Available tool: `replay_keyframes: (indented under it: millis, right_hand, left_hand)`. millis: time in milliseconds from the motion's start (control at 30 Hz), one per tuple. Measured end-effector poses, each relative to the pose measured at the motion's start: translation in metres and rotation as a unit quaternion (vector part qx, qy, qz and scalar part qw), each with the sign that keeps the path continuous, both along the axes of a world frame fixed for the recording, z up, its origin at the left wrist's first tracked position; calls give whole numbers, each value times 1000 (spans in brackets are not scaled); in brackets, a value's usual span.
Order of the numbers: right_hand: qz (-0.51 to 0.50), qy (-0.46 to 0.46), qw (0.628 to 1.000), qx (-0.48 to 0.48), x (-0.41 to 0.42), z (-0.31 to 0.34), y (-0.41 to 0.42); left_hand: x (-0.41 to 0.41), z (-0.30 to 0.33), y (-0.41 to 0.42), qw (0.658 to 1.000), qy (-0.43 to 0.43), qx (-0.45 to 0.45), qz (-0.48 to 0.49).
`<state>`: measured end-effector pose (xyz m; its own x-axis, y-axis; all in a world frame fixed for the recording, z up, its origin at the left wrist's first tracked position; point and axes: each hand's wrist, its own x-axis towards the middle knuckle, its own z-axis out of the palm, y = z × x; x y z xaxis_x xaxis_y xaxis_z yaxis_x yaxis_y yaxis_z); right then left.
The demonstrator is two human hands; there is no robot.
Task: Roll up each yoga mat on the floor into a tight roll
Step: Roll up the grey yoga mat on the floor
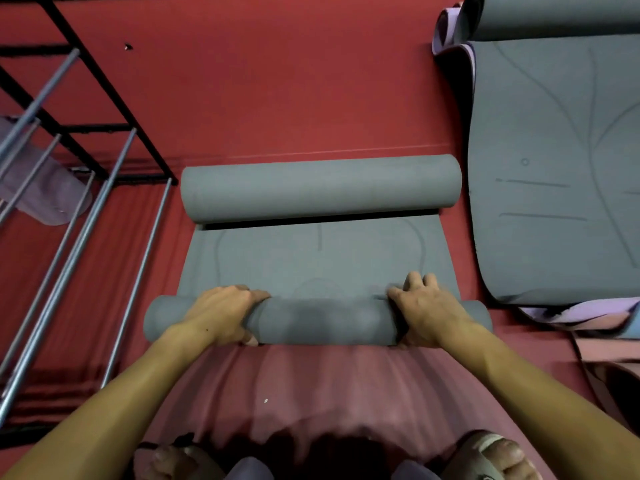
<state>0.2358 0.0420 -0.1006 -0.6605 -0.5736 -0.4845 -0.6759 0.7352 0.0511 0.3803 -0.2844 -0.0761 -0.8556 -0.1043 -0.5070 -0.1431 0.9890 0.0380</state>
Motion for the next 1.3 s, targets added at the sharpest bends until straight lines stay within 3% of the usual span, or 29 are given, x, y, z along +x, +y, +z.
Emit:
replay_keyframes:
  millis: [100, 433, 1000, 1300]
  right_hand:
    - [5, -8, 1000, -16, -1, 5, 3]
    - [14, -7, 999, -42, -2, 18, -1]
    - [8, 84, 992, -92, 4, 10, -1]
    - [-15, 114, 983, -139, 21, 5, 4]
  left_hand:
    - [2, -1, -2, 999, 8, 18, 43]
    - [12, -6, 0, 984, 164, -35, 55]
    - [-1, 2, 4, 986, 144, -55, 63]
    - [6, -4, 15, 977, 181, -66, 96]
